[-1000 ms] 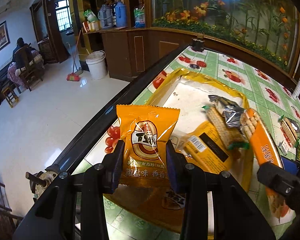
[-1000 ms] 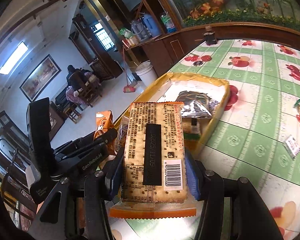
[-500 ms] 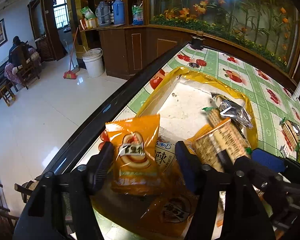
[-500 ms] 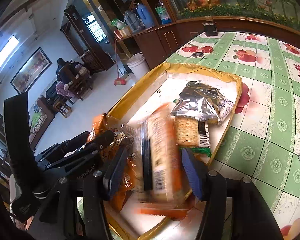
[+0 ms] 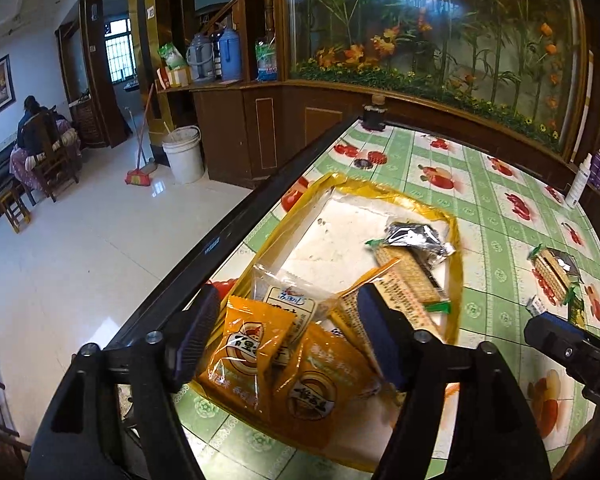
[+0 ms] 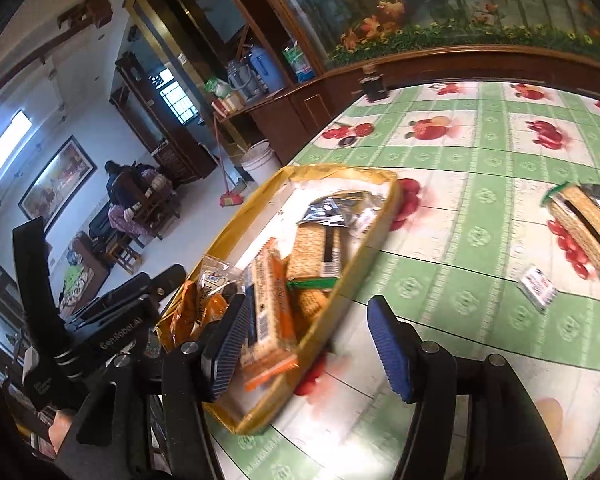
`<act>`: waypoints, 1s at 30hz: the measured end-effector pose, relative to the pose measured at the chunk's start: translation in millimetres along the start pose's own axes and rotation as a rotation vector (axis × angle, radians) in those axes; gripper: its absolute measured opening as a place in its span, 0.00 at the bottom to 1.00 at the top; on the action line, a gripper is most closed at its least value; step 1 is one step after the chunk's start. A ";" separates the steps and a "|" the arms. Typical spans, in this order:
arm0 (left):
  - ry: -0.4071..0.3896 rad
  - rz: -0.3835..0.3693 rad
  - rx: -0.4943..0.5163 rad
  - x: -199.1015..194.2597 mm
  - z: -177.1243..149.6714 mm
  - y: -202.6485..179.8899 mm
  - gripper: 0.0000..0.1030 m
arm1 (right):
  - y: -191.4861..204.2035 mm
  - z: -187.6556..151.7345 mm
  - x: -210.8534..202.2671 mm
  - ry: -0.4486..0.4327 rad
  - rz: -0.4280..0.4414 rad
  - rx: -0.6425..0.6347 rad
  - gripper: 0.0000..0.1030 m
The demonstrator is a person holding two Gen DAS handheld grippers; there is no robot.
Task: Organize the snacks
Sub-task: 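Withdraw both grippers from the tray toward the remaining snacks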
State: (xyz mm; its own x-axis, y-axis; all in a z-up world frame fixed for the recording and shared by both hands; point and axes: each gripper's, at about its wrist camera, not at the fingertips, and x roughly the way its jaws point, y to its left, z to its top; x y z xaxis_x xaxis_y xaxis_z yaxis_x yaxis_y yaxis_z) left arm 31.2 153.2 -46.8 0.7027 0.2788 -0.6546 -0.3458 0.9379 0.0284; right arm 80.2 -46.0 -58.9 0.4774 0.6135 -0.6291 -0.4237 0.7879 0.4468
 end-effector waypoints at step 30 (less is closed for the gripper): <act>0.033 -0.182 0.208 -23.7 -12.0 -138.4 0.72 | -171.6 -37.8 -127.3 -0.145 -0.247 0.228 0.66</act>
State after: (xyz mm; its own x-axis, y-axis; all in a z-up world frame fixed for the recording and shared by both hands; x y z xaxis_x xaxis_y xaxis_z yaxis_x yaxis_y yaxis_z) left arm 54.9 14.3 -44.3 0.7200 0.0983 -0.6870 -0.0782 0.9951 0.0604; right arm 63.1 -261.3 -79.6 0.6550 0.3911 -0.6466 -0.1067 0.8950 0.4332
